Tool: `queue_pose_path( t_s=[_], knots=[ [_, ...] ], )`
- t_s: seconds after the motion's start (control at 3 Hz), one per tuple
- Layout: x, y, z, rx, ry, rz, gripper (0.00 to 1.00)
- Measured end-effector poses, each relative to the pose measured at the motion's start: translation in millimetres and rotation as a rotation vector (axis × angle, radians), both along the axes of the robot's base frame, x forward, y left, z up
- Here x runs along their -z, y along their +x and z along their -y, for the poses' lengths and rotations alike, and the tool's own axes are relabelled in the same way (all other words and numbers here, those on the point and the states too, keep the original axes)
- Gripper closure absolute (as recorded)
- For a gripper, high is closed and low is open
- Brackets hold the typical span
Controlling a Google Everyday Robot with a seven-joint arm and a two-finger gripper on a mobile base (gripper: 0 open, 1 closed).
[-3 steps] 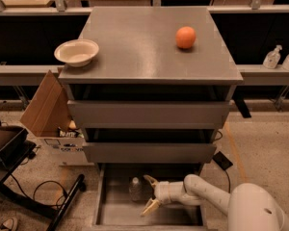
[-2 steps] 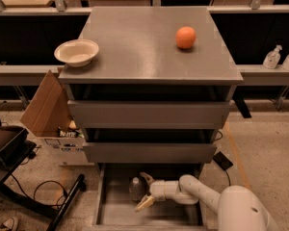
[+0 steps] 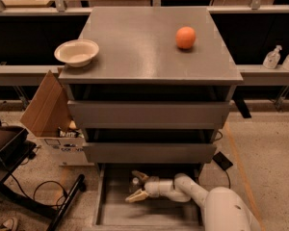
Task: Pick water bottle from bottom drawer and place on counter
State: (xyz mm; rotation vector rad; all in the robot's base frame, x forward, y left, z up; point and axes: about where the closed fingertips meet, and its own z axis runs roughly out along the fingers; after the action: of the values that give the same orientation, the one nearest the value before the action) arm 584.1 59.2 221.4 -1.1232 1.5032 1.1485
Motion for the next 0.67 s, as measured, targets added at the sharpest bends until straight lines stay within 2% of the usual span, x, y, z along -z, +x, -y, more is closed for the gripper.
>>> queue_pose_path(
  t_s=[0.33, 0.67],
  knots=[
    [-12.7, -8.7, -0.6, -0.027, 0.014, -0.013, 0.49],
    [-11.9, -7.9, -1.7, -0.025, 0.014, -0.012, 0.72]
  ],
)
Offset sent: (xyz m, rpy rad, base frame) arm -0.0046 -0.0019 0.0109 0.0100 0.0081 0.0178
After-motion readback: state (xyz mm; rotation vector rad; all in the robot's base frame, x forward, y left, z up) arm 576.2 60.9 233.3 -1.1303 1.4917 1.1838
